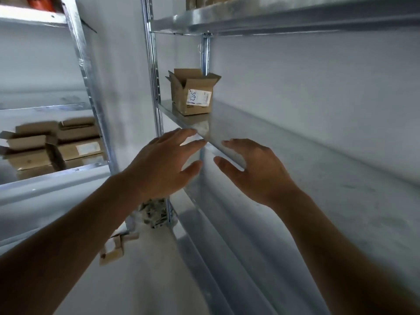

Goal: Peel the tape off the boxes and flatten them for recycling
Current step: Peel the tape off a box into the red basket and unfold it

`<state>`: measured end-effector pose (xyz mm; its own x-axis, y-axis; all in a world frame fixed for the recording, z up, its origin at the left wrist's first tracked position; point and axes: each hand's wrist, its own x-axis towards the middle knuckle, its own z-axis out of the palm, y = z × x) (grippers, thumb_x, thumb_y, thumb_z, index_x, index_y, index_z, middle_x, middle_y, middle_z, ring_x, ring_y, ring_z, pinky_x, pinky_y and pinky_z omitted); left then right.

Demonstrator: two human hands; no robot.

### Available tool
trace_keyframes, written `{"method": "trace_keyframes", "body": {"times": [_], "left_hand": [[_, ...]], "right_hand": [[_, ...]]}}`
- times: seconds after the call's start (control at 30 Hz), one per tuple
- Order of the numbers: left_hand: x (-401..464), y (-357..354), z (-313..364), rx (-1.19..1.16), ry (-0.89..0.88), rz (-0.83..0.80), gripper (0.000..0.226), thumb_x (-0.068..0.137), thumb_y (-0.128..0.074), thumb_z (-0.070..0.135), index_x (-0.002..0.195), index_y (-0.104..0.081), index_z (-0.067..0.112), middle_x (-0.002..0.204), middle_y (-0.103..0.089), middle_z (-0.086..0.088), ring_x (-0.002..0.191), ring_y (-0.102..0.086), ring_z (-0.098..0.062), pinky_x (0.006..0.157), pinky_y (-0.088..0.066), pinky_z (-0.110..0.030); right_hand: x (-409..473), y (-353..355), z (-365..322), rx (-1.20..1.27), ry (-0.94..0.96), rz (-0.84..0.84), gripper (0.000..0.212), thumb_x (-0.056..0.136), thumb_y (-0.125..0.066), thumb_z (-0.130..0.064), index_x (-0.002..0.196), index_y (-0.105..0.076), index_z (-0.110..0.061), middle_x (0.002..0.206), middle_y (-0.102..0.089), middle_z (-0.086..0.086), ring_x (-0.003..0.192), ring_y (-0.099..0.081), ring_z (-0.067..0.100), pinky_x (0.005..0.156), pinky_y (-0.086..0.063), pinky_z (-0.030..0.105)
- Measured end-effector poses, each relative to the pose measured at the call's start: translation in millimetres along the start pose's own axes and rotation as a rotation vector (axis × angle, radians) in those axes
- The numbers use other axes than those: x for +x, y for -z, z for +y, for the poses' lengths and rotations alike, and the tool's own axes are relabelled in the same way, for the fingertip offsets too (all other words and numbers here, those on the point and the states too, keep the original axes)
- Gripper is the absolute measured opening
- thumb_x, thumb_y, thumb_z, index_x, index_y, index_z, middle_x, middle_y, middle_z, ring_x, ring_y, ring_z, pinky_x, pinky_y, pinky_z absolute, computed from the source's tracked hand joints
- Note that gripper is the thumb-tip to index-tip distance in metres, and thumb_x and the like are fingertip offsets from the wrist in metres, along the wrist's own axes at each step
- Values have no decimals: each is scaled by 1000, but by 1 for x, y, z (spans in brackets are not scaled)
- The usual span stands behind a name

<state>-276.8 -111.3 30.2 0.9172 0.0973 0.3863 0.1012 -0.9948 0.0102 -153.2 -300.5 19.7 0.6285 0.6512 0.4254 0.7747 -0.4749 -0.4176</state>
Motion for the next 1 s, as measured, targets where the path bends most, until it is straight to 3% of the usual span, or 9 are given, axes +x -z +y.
{"method": "trace_keyframes", "body": {"times": [0.13,0.27,0.43,0.6,0.73,0.8,0.87,0.93,1.0], "left_hand": [[50,-22,-78,-30,-57,-6,77,91,-22,68,156,-43,30,165,-36,2,148,-39,-23,116,-41,-47],[97,-49,-139,-114,-75,4,75,93,-23,69,154,-44,32,163,-38,2,146,-43,-24,111,-43,-45],[158,-91,-215,-117,-96,42,56,101,-44,56,151,-47,30,160,-42,0,141,-48,-25,105,-47,-41],[222,-125,-280,-108,-105,75,50,101,-55,48,147,-49,29,157,-46,-3,136,-54,-28,99,-51,-42],[274,-144,-321,-118,-130,83,47,100,-59,44,143,-53,25,151,-53,-5,130,-59,-29,94,-45,-33],[298,-150,-343,-129,-125,77,47,101,-58,44,145,-52,26,151,-52,-4,132,-57,-26,96,-44,-32],[320,-155,-363,-146,-111,48,54,101,-48,51,149,-49,26,157,-46,-2,137,-51,-24,103,-47,-38],[340,-160,-383,-161,-124,38,61,99,-39,56,151,-47,26,159,-43,-1,140,-48,-23,105,-48,-41],[361,-167,-401,-198,-153,35,59,101,-42,54,152,-46,24,158,-43,-2,140,-49,-23,107,-50,-43]], "right_hand": [[60,-42,-5,18,-71,75,46,94,-58,-63,132,-63,-37,132,-66,-10,113,-63,17,85,-42,26],[126,-78,-8,27,-124,37,50,95,-57,-63,138,-60,-36,141,-62,-9,122,-60,18,94,-45,29],[211,-120,-4,10,-121,57,52,96,-57,-62,140,-59,-35,145,-60,-8,128,-58,17,103,-49,35],[296,-165,9,61,-118,97,42,96,-59,-60,133,-61,-40,138,-64,-12,118,-63,14,74,-31,7],[357,-187,20,92,-109,128,47,94,-59,-61,136,-58,-41,143,-61,-12,122,-62,16,76,-29,2],[384,-191,22,90,-97,161,51,90,-55,-68,133,-60,-40,138,-64,-12,110,-63,8,69,-28,-4],[407,-191,23,66,-101,199,55,87,-51,-72,130,-60,-38,133,-66,-11,102,-60,4,71,-35,1],[431,-191,26,-35,-123,233,52,91,-58,-62,135,-57,-33,138,-61,-5,115,-62,17,82,-51,23],[453,-191,27,-162,-215,293,61,94,-57,-60,145,-49,-28,149,-50,2,127,-56,28,98,-52,41]]}}
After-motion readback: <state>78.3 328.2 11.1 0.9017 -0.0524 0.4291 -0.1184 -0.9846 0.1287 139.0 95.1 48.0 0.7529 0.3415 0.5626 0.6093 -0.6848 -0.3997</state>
